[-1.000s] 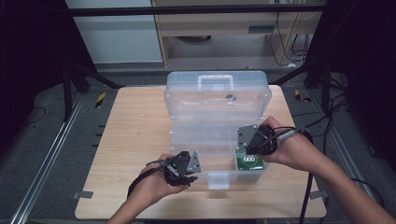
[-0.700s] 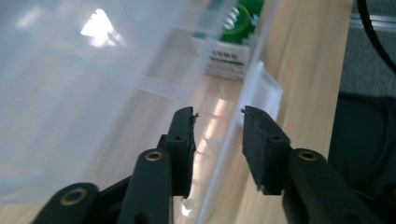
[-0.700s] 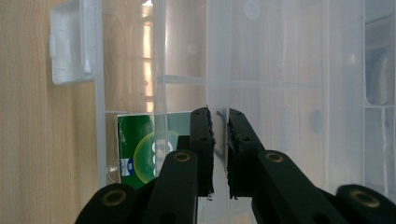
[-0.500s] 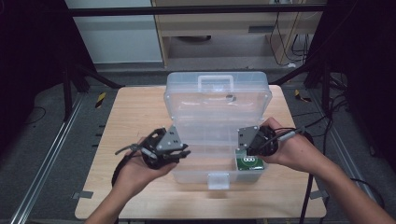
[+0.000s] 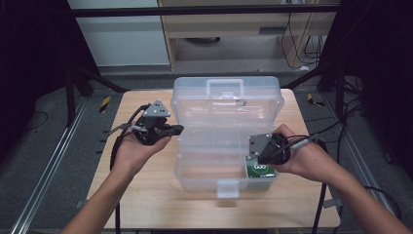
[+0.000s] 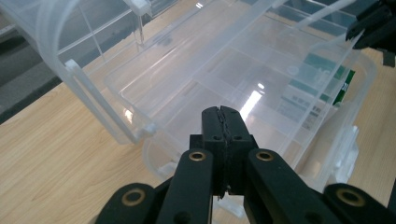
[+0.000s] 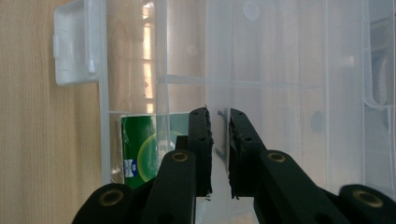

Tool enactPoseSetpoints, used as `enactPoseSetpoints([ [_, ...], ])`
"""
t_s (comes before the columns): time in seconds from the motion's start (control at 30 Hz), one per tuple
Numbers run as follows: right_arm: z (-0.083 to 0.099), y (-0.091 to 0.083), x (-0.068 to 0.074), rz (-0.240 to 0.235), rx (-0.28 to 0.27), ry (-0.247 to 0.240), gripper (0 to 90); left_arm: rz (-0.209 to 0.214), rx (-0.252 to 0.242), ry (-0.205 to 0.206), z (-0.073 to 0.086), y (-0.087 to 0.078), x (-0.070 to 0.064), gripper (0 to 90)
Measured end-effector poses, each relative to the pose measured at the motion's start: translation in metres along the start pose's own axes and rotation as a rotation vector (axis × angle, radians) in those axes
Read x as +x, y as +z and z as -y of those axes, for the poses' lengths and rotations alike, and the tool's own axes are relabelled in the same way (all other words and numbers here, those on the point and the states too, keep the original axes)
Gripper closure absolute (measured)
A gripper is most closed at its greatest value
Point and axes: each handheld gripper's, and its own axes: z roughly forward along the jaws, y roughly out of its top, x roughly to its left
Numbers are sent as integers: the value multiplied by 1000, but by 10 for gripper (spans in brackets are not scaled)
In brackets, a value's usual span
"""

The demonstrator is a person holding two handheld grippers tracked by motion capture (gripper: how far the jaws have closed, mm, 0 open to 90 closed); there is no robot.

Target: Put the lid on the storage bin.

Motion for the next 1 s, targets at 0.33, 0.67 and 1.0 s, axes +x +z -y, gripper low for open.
enactPoseSetpoints([
  [0.33,0,1,3,3,1,-1,810,-4,-25,-75,-10,1,15,898],
  [0.67,1,1,4,0,0,-1,807,-22,-33,-119,-13,-2,24,899],
  [1.0,1,2,5,-3,0,1,805,-32,-49,-161,-10,-6,33,900],
])
